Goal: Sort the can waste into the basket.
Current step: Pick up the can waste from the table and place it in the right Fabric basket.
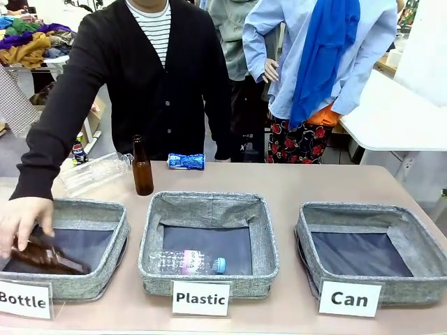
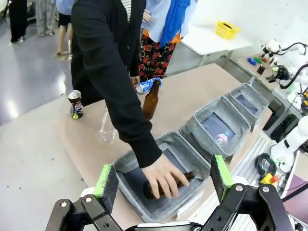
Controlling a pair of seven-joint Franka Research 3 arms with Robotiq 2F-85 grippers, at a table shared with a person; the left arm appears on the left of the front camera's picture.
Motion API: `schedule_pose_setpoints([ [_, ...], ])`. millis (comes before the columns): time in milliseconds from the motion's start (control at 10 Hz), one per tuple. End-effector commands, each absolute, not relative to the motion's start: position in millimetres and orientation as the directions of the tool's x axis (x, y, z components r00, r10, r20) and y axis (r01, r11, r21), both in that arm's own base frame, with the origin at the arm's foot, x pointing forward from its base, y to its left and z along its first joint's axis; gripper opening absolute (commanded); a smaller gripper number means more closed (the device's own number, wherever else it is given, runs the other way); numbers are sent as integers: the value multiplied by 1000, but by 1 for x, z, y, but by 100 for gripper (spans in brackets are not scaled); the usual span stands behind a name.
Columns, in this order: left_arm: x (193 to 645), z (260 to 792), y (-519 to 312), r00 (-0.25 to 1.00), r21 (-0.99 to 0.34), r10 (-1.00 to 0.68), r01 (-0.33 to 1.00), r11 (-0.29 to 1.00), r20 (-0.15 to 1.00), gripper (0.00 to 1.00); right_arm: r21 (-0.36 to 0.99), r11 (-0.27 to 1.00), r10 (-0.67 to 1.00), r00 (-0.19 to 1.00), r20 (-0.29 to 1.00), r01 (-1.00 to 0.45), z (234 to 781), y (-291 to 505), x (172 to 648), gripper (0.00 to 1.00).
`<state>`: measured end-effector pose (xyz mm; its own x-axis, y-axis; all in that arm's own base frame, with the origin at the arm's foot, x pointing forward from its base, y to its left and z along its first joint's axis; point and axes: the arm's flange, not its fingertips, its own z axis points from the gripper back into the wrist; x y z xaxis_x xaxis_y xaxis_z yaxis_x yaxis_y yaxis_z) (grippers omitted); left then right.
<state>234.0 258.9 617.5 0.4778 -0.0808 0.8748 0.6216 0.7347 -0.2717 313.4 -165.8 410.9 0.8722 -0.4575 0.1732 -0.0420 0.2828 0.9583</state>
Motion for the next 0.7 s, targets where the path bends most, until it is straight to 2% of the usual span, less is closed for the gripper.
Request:
schedule_pose_setpoints([
  [0,233,620,258,486,-286,-85,637,716,870,100,961,274,-458,876,154,-26,415,-165,313,100],
  [300,231,624,246,475,-268,-117,664,698,872,100,961,274,-458,876,154,-26,415,-165,313,100],
  [600,241,628,184,423,-190,-295,790,583,857,100,961,274,-458,876,154,-26,415,-165,313,100],
])
